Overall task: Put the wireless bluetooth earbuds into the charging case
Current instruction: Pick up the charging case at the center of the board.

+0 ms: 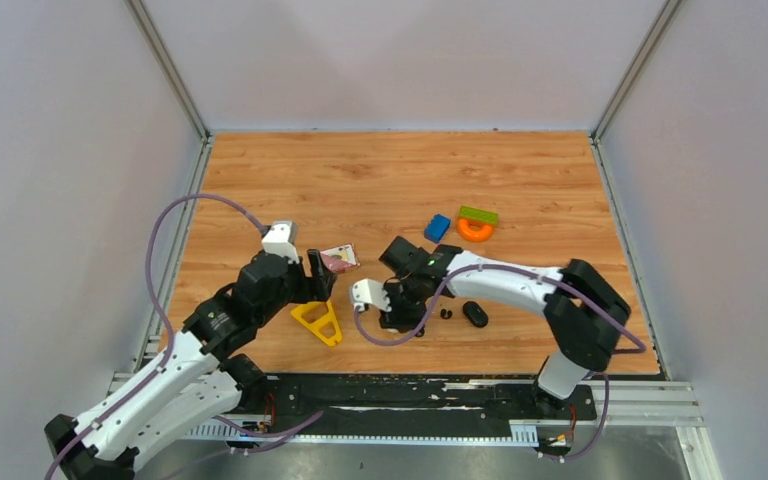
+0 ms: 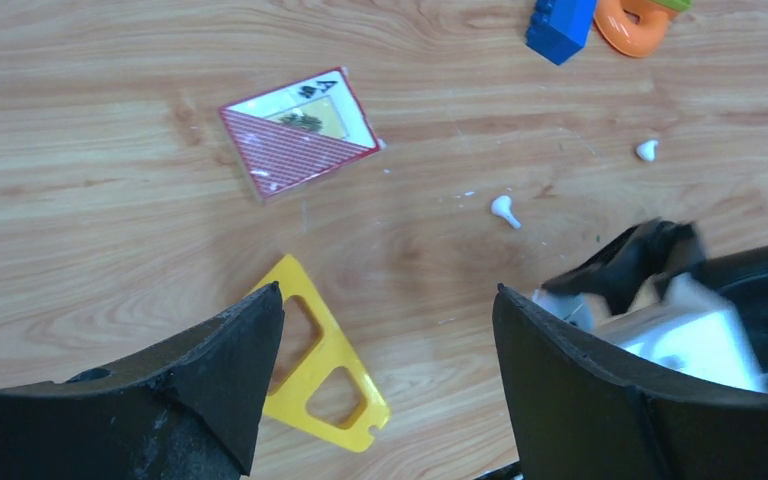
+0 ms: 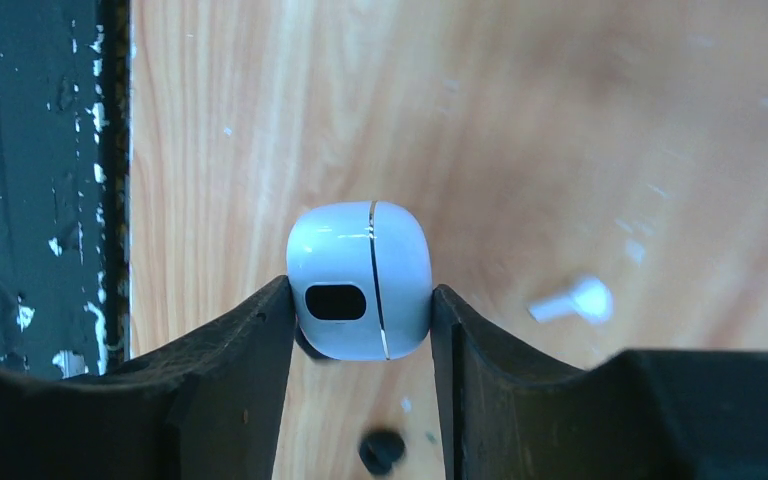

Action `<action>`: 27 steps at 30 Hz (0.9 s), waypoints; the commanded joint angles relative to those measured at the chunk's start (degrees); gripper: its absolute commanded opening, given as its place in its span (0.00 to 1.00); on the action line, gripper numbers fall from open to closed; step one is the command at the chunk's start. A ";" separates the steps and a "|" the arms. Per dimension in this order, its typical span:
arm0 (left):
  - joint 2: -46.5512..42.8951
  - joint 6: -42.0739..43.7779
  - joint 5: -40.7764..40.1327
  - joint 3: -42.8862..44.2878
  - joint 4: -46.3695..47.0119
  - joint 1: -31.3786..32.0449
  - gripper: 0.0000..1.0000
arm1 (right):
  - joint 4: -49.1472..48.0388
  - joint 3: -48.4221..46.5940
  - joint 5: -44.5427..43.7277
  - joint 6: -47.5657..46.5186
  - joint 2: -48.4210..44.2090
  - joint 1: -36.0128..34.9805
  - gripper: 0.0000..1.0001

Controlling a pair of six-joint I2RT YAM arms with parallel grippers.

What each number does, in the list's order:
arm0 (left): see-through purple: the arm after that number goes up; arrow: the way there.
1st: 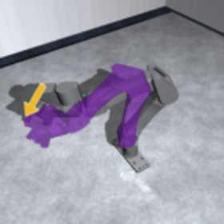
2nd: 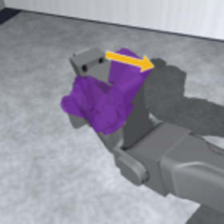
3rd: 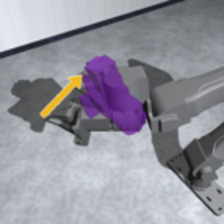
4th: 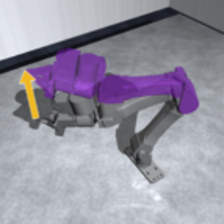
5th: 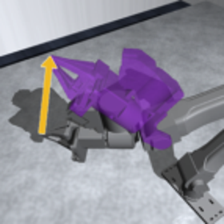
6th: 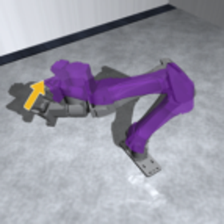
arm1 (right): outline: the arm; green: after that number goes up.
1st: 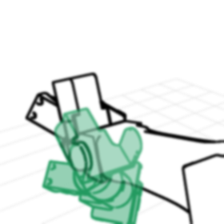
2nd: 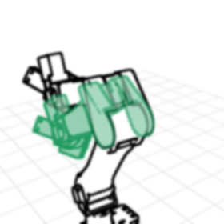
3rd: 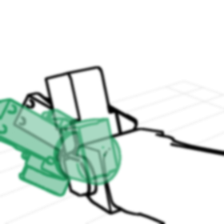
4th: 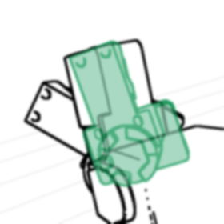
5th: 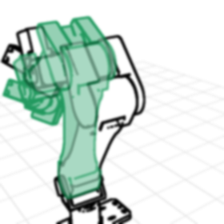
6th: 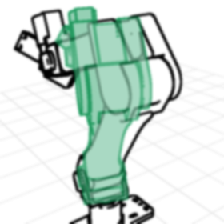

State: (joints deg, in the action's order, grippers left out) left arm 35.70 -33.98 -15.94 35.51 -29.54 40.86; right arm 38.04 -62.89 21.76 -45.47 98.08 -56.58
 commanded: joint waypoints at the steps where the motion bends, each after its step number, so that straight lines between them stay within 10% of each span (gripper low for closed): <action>1: 5.80 -2.35 7.65 -0.17 10.05 0.01 0.81 | 1.89 -0.99 0.71 1.46 -12.74 5.54 0.36; 13: 13.14 -16.46 29.79 -8.50 44.37 0.04 0.80 | 4.24 -3.42 2.01 3.98 -20.63 12.09 0.36; 27: 23.35 -23.19 38.08 -8.67 56.97 0.65 0.74 | 6.22 -5.99 4.85 3.89 -21.11 12.14 0.36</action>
State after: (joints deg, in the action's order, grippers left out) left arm 56.27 -53.19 17.96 26.65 18.39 40.91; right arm 43.79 -66.28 24.16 -42.04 77.78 -44.56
